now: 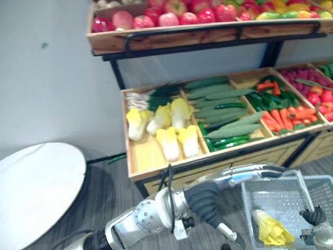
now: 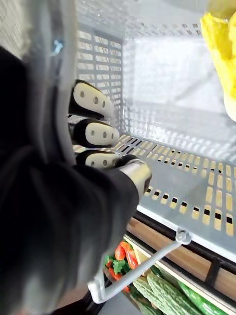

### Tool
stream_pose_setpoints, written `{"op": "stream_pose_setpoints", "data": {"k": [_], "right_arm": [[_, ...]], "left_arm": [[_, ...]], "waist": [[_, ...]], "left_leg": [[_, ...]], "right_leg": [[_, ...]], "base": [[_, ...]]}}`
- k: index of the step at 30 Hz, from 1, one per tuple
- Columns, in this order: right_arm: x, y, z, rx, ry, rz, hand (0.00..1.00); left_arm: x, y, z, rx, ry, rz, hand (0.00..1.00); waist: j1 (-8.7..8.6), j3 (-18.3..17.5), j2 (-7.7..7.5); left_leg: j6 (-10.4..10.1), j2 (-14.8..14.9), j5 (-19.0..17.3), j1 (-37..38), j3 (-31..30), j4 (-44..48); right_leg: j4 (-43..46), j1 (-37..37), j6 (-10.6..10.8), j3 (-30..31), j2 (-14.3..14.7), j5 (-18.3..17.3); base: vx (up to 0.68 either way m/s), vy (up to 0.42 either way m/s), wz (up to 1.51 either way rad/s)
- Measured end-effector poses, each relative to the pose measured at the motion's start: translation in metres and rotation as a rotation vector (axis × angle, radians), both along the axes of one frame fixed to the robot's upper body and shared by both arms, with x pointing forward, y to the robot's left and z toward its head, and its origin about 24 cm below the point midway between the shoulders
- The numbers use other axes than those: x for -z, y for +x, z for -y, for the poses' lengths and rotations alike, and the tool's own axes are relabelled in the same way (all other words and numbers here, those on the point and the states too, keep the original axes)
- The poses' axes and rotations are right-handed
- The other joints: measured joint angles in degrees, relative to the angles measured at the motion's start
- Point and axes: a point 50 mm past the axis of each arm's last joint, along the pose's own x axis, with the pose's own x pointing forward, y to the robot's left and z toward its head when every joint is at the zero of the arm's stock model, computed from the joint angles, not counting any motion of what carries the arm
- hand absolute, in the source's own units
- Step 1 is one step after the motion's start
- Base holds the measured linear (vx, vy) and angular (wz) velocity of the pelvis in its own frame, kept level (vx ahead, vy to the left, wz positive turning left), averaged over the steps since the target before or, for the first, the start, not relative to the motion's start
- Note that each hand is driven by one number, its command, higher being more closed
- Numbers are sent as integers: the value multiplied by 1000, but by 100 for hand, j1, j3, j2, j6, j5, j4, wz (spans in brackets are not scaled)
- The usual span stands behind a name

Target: Pick vegetable in the basket

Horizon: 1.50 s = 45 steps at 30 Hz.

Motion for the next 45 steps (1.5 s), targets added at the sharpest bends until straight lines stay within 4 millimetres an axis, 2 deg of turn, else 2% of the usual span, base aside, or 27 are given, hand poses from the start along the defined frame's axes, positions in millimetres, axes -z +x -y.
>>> {"op": "stream_pose_setpoints", "data": {"k": [1, 3, 4, 5, 7, 9, 11, 12, 14, 15, 17, 19, 21, 23, 26, 27, 28, 30, 35, 38, 45], "right_arm": [[7, -9, 1, 75, 32, 4, 100], [19, -21, 0, 159, 84, -10, 100], [28, -30, -4, 211, 123, -21, 100], [31, -33, -6, 234, 140, -24, 100], [47, -47, -17, 327, 216, -42, 100], [56, -58, -24, 386, 266, -58, 100], [71, -79, -40, 491, 341, -82, 100], [72, -82, -41, 504, 345, -87, 100], [79, -92, -53, 592, 382, -81, 100], [81, -95, -56, 605, 390, -85, 100], [87, -106, -68, 658, 407, -97, 100], [88, -106, -73, 662, 409, -95, 100], [88, -102, -75, 644, 409, -85, 100], [86, -98, -76, 617, 405, -80, 100], [84, -93, -76, 606, 400, -56, 100], [84, -92, -78, 604, 404, -51, 100], [85, -91, -79, 603, 409, -50, 100], [86, -87, -82, 609, 422, -46, 100], [91, -85, -86, 609, 445, -66, 100], [92, -82, -86, 604, 453, -76, 100], [93, -71, -85, 541, 451, -104, 100]], "left_arm": [[-3, 3, -9, -70, -28, 5, 0], [-2, 9, -25, -198, -66, -13, 0], [-1, 13, -36, -292, -84, -18, 0], [-1, 14, -42, -347, -98, -17, 0], [3, 22, -70, -589, -173, -46, 0], [12, 28, -90, -762, -217, -86, 0], [42, 39, -126, -1086, -248, -201, 0], [46, 40, -130, -1125, -250, -220, 0], [81, 40, -157, -1375, -267, -380, 0], [89, 38, -163, -1426, -274, -420, 0], [113, 31, -179, -1587, -270, -539, 0], [132, 24, -194, -1700, -205, -594, 0], [153, 13, -210, -1815, -168, -683, 0], [191, -11, -231, -1953, -138, -882, 0], [230, -39, -239, -2025, -157, -1133, 0], [249, -56, -239, -2046, -154, -1256, 0], [263, -69, -237, -2056, -146, -1354, 0], [295, -107, -221, -2048, -99, -1622, 0], [312, -136, -209, -2014, -32, -1813, 0], [315, -140, -207, -1970, 7, -1849, 0], [320, -123, -192, -1762, 248, -1803, 0]], "waist": [[-1, -58, -95], [67, -72, -103], [149, -74, -107], [168, -75, -109], [199, -76, -130], [233, -79, -144], [298, -83, -190], [297, -86, -194], [284, -102, -197], [282, -96, -209], [289, -131, -339], [285, -168, -397], [267, -177, -407], [269, -209, -370], [261, -237, -321], [247, -254, -293], [234, -280, -266], [122, -354, -195], [110, -357, -196], [99, -360, -162], [-51, -347, -74]], "left_leg": [[-5, -91, 120, -105, -191, -101], [-24, -98, 300, -168, -393, -289], [-53, -90, 441, -171, -519, -449], [-82, -83, 508, -175, -575, -521], [-83, -74, 677, -258, -844, -694], [-72, -79, 755, -288, -990, -782], [-30, -96, 823, -431, -1230, -789], [-23, -99, 835, -453, -1266, -787], [-4, -105, 880, -550, -1467, -784], [-5, -106, 883, -548, -1510, -784], [-8, -102, 886, -538, -1612, -782], [-10, -105, 884, -527, -1677, -779], [1, -106, 865, -472, -1702, -791], [2, -112, 826, -444, -1657, -793], [2, -115, 823, -409, -1604, -815], [1, -117, 823, -368, -1580, -882], [1, -122, 824, -359, -1575, -904], [0, -137, 825, -346, -1568, -970], [-64, -125, 810, -258, -1522, -942], [-75, -115, 792, -216, -1450, -940], [-59, -130, 743, -195, -1452, -939]], "right_leg": [[-5, 4, -14, -125, -72, -240], [-17, 1, -18, -352, -87, -348], [-32, 9, -46, -467, -59, -369], [-50, 19, -52, -530, -33, -373], [-142, 74, -64, -792, 31, -374], [-189, 118, -97, -932, 48, -351], [-196, 127, -103, -1115, 57, -354], [-198, 129, -104, -1133, 56, -355], [-197, 167, -107, -1310, 50, -373], [-197, 198, -104, -1351, 47, -400], [-160, 323, -109, -1539, 32, -494], [-100, 357, -88, -1606, 8, -556], [-67, 407, -80, -1635, -26, -586], [-15, 398, -75, -1616, -58, -608], [-11, 394, -121, -1608, -70, -665], [-22, 397, -106, -1588, -67, -679], [-41, 397, -94, -1581, -64, -690], [-112, 391, -95, -1554, -52, -690], [-196, 388, -111, -1400, 35, -650], [-221, 388, -94, -1331, 63, -640], [-283, 404, -93, -1291, 78, -639]], "base": [[5, -48, 71], [23, -80, 67], [26, -75, 52], [38, -98, 47], [51, -75, 52], [59, -22, 42], [56, -3, 47], [50, -4, 45], [52, -5, 43], [45, -7, 41], [24, -5, 38], [11, 4, 23], [2, 4, 6], [-11, 19, -5], [-1, 5, -8], [2, -4, -6], [17, -3, -5], [53, 1, -2], [105, -9, -12], [105, -16, -16], [48, -4, -3]]}}
